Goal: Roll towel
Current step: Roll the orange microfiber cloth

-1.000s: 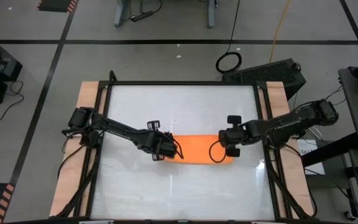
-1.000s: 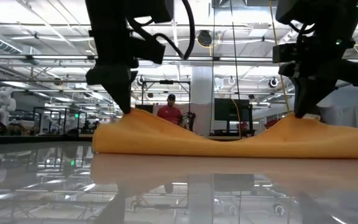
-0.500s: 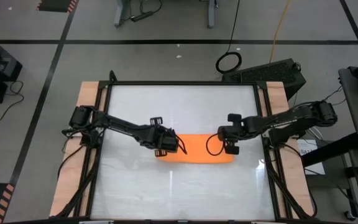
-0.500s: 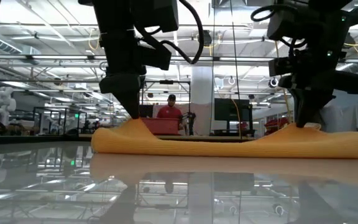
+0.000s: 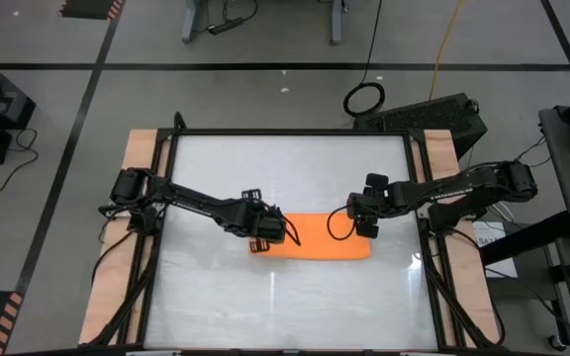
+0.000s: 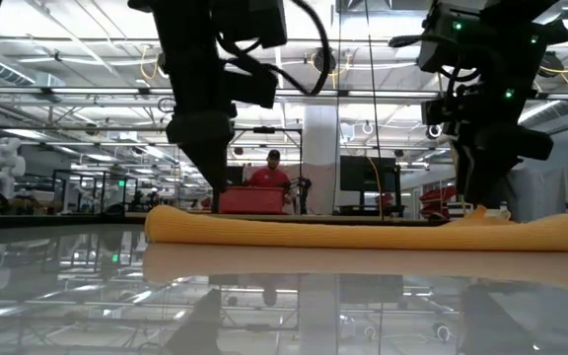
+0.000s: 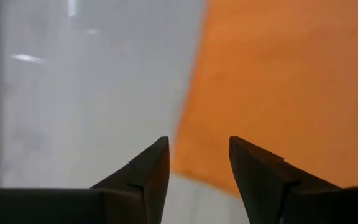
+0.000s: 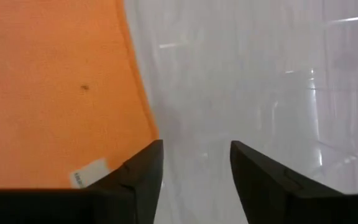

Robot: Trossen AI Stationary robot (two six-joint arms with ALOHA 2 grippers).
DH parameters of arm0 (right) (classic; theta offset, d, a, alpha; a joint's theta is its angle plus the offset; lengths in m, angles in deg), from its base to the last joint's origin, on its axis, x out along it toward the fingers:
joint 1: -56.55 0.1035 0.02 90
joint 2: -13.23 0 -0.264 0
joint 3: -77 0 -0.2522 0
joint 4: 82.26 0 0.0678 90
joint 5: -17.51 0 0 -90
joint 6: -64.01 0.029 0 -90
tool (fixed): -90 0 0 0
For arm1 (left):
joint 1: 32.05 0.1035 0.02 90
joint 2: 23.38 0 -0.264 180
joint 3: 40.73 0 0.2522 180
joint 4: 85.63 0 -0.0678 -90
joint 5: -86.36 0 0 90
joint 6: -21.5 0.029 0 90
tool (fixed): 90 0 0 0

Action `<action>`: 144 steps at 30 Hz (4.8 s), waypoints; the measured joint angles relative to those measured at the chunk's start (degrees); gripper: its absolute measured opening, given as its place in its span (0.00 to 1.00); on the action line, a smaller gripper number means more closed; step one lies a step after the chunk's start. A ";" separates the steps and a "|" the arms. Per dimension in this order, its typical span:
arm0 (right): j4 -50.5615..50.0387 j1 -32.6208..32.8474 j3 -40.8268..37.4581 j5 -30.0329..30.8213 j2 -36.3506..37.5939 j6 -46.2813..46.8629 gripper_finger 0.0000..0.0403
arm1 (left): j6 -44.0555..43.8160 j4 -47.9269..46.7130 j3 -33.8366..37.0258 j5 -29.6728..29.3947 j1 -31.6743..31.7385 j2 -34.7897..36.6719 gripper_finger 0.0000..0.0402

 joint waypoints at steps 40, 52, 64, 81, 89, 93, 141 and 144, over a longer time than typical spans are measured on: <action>35.76 16.82 -13.14 -19.87 -0.58 9.95 0.38 | 21.23 9.45 -0.09 12.40 4.61 -7.69 0.43; 54.31 21.79 -13.09 -19.83 -12.35 17.05 0.38 | 36.12 11.52 -0.51 3.37 9.71 -9.54 0.43; 65.29 22.06 0.24 -19.93 -24.05 7.11 0.38 | 52.92 22.02 -2.69 -14.23 13.74 -9.85 0.43; 20.26 23.15 7.21 -12.09 -17.02 0.83 0.38 | 20.74 11.98 -4.95 16.47 6.66 -6.95 0.43; 31.12 22.49 0.46 -13.09 -17.62 4.12 0.38 | 18.12 13.03 -2.94 14.25 8.91 -9.55 0.43; 39.17 22.51 -1.02 -13.94 -19.86 6.38 0.38 | 21.50 14.57 -1.90 12.74 10.56 -10.12 0.43; 28.75 23.59 12.15 -4.90 -23.16 -2.98 0.38 | 26.33 10.51 -3.58 12.53 -5.37 -5.10 0.43; 27.11 26.27 12.07 -4.00 -22.94 -5.13 0.38 | 25.29 11.42 -3.58 10.73 -9.24 -5.09 0.43</action>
